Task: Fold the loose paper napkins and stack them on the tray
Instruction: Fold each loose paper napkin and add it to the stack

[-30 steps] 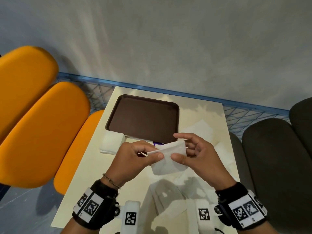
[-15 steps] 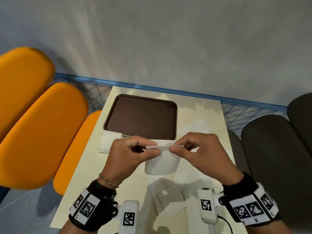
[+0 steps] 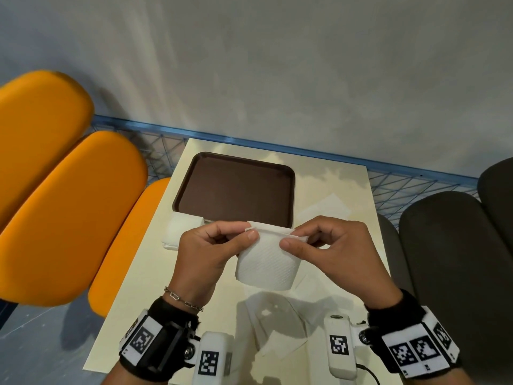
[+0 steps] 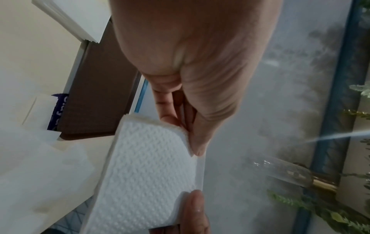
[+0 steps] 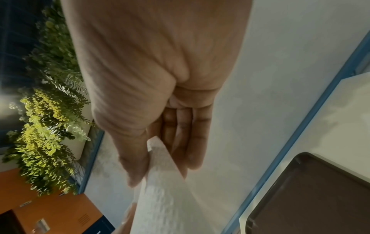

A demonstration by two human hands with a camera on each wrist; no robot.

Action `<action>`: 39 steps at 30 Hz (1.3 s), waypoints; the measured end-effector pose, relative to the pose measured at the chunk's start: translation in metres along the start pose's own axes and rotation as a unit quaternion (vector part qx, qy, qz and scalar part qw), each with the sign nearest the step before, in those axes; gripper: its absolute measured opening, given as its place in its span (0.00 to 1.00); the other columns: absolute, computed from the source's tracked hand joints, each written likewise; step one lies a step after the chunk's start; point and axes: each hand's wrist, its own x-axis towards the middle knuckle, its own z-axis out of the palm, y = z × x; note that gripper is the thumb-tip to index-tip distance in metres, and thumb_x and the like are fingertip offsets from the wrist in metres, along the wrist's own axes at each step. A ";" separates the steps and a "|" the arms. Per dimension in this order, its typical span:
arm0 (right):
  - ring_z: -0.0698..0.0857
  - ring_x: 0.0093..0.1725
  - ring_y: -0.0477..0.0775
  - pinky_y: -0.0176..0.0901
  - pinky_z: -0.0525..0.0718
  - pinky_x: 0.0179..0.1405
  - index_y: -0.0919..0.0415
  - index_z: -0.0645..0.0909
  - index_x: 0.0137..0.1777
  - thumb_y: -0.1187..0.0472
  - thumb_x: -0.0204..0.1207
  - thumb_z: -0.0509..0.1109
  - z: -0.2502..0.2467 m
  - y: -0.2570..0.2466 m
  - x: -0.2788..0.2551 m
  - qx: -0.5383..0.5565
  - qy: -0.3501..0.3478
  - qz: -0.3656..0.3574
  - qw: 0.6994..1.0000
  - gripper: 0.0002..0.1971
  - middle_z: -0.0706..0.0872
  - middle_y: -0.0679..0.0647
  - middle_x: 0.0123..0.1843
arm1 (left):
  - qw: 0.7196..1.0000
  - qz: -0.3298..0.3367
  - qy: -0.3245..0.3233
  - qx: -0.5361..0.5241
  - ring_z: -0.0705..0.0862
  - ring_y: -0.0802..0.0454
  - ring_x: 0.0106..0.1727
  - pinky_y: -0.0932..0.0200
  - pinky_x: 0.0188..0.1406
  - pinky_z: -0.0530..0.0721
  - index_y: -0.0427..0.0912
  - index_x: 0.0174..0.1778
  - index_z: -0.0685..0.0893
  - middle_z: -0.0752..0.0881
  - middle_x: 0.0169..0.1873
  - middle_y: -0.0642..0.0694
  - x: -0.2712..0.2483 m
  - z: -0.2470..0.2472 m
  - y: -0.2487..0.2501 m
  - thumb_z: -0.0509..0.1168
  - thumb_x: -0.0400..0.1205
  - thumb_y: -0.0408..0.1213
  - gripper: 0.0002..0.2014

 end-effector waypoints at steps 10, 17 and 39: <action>0.91 0.37 0.57 0.60 0.90 0.45 0.48 0.93 0.37 0.50 0.72 0.86 0.010 -0.005 0.001 0.004 0.018 0.016 1.000 0.07 0.94 0.47 0.38 | 0.996 -0.060 -0.004 -0.063 0.91 0.53 0.46 0.62 0.47 0.91 0.46 0.62 0.89 0.91 0.41 0.46 0.002 -0.003 0.004 0.80 0.68 0.39 0.24; 0.90 0.36 0.65 0.65 0.88 0.42 0.49 0.93 0.36 0.50 0.71 0.86 0.012 -0.005 0.002 0.012 0.023 0.034 0.999 0.07 0.94 0.52 0.37 | 0.995 -0.065 -0.024 -0.077 0.92 0.51 0.48 0.63 0.49 0.89 0.47 0.65 0.88 0.90 0.40 0.45 0.005 -0.005 0.003 0.78 0.70 0.38 0.25; 0.88 0.34 0.48 0.37 0.85 0.40 0.53 0.92 0.39 0.57 0.75 0.85 0.006 0.004 0.006 0.036 -0.013 0.032 0.999 0.07 0.95 0.49 0.40 | 0.998 -0.053 -0.017 -0.016 0.92 0.46 0.48 0.62 0.44 0.90 0.47 0.51 0.96 0.94 0.48 0.38 0.012 -0.003 -0.007 0.81 0.66 0.44 0.17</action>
